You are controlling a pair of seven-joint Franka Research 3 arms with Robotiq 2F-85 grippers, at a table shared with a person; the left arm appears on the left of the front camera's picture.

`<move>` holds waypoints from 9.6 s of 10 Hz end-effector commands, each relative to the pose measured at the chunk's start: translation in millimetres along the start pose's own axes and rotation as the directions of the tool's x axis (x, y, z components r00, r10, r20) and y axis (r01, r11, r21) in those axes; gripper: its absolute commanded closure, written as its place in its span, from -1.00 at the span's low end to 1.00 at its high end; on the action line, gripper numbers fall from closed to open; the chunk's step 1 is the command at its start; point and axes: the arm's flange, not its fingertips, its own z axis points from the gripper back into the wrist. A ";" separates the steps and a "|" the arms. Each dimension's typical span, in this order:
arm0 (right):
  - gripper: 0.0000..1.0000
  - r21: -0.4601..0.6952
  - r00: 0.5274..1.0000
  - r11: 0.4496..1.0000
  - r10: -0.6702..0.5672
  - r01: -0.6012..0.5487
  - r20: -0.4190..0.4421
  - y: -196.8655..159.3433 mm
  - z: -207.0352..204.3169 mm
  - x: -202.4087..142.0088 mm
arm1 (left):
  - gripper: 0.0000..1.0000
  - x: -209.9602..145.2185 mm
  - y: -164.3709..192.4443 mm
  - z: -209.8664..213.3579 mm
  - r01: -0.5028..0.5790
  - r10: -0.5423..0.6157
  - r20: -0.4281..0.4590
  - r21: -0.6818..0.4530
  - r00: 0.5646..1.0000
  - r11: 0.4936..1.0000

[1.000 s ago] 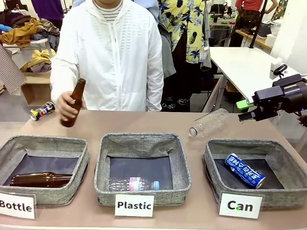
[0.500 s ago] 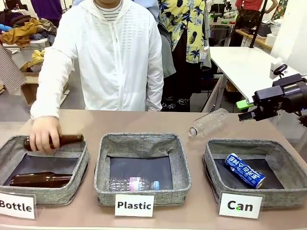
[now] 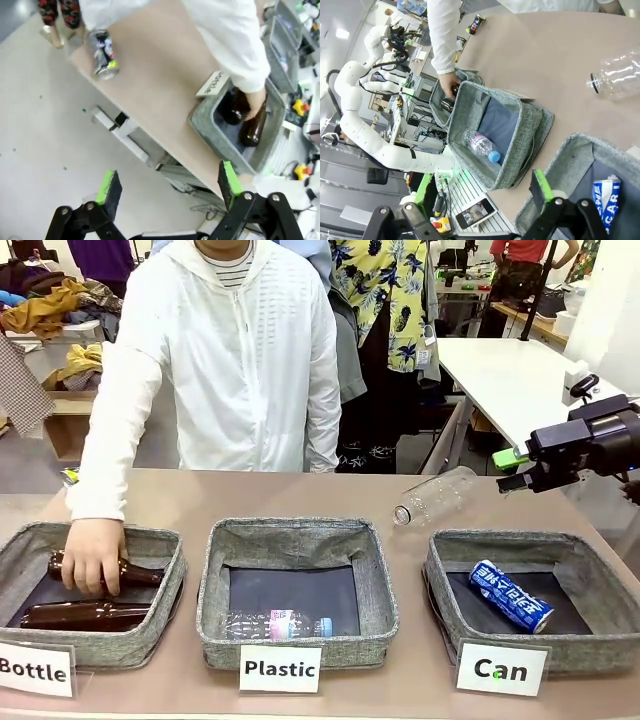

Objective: Sort the can waste into the basket.
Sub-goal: Pick up the can waste from the table and place it in the right Fabric basket.

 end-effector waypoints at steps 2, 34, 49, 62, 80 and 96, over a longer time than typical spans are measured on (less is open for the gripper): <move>-1.00 -0.003 1.000 1.000 0.013 -0.013 -0.008 1.1 2.6 0.0 | -1.00 -69.1 7.6 43.3 -0.091 0.088 0.174 0.007 0.981 0.996; -1.00 -0.003 1.000 1.000 0.013 -0.013 -0.008 1.1 2.6 0.0 | -1.00 153.8 77.1 -307.4 0.140 0.013 -0.362 0.394 0.932 0.908; -1.00 -0.003 1.000 1.000 0.013 -0.013 -0.008 1.1 2.6 0.0 | 0.74 54.8 -161.6 -132.7 0.598 -0.593 -0.156 -0.016 0.790 0.801; -1.00 -0.003 1.000 1.000 0.013 -0.013 -0.008 1.1 2.6 0.0 | 0.28 77.1 -346.9 -231.8 0.911 -0.915 -0.061 -0.090 0.399 0.403; -1.00 -0.251 0.957 0.929 -0.289 0.273 -0.029 61.3 148.5 -68.3 | 0.28 187.5 -518.7 -317.8 0.867 -0.853 0.153 -0.078 0.498 0.492; -1.00 -0.336 0.953 0.894 -0.254 0.297 0.167 71.0 211.7 -160.6 | -1.00 321.3 -710.6 -639.2 0.852 -0.860 -0.036 -0.120 0.509 0.509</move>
